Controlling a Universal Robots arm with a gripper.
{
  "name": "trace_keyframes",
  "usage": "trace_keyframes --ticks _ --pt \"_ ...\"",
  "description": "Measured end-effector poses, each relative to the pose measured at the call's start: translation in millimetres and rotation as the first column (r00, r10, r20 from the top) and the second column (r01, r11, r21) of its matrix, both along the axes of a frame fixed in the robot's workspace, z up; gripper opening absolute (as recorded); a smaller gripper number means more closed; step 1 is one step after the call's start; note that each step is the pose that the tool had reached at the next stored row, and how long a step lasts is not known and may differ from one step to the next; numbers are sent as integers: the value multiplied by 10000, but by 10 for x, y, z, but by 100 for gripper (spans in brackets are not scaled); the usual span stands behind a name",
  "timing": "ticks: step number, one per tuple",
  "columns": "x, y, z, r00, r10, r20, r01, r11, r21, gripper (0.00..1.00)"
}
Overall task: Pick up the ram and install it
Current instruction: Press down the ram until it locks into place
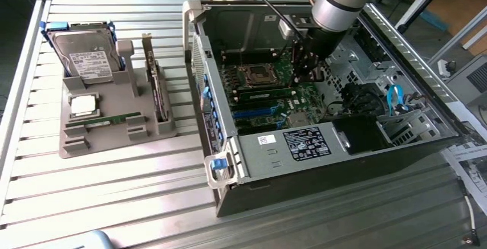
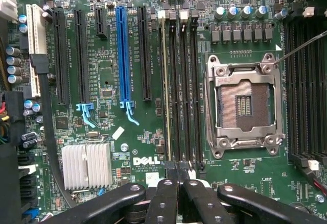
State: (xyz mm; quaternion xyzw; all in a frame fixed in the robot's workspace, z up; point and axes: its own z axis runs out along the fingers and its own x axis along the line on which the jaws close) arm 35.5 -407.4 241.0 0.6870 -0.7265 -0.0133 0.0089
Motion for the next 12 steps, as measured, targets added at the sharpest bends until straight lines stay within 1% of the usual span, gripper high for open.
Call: trace_keyframes --ticks 6,12 --pt "-1 -3 -32 10000 -1 0 1 10000 -1 11" --pt "0 -17 -68 10000 0 0 0 10000 -1 11"
